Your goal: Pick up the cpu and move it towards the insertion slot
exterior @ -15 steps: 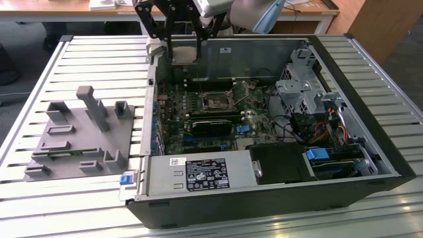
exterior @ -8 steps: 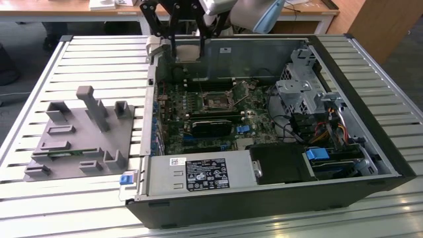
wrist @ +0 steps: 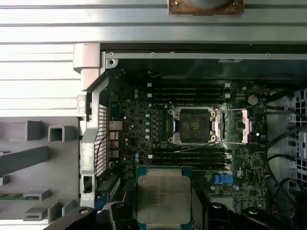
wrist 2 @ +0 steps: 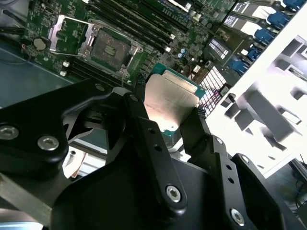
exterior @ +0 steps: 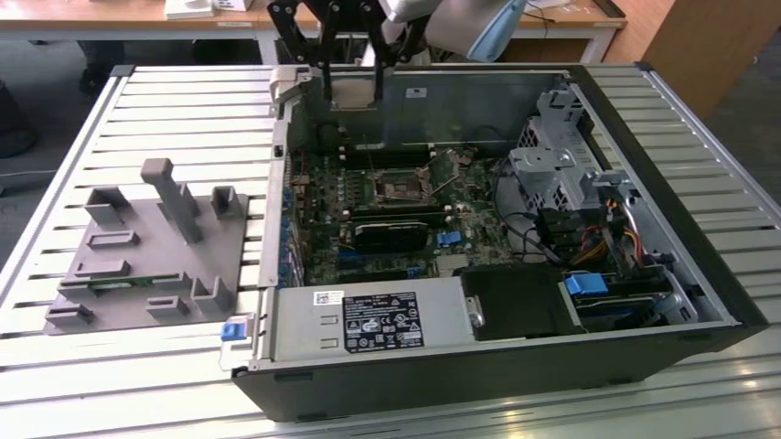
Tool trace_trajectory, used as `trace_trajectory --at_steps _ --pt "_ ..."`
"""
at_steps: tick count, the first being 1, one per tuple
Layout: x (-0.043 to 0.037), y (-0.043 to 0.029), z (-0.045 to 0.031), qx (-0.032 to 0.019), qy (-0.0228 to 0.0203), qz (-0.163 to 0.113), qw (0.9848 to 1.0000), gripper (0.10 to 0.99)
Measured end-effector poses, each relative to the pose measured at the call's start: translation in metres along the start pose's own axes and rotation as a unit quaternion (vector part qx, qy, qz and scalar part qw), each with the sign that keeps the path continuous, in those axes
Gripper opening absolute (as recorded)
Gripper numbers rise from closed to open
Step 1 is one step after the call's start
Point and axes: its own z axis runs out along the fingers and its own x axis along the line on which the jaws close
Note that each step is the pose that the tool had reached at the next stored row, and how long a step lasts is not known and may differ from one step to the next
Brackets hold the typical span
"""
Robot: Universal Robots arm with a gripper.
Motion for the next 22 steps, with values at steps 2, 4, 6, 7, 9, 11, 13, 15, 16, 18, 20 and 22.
trace_trajectory --at_steps 2,4,6,7,9,11,13,15,16,18,20,22 --pt "-0.0016 0.0018 0.0001 0.0000 0.0000 0.000 1.0000 0.537" --pt "-0.0034 0.0035 0.0002 0.0000 0.0000 0.000 1.0000 0.537" --pt "-0.0052 0.0052 0.0003 0.0000 0.0000 0.000 1.0000 0.537" --pt "-0.0062 0.0060 0.0003 0.0000 0.0000 0.000 1.0000 0.537" --pt "-0.0081 0.0076 0.0003 0.0000 0.0000 0.000 1.0000 0.537" --pt "-0.0101 0.0092 0.0004 0.0000 0.0000 0.000 1.0000 0.537" --pt "-0.0124 0.0107 0.0005 0.0000 0.0000 0.000 1.0000 0.537" --pt "-0.0147 0.0123 0.0006 0.0000 0.0000 0.000 1.0000 0.537" --pt "-0.0159 0.0131 0.0006 0.0000 0.0000 0.000 1.0000 0.537" --pt "-0.0185 0.0146 0.0007 0.0000 0.0000 0.000 1.0000 0.537" --pt "-0.0212 0.0161 0.0008 0.0000 0.0000 0.000 1.0000 0.537" --pt "-0.0243 0.0175 0.0009 0.0000 0.0000 0.000 1.0000 0.537"
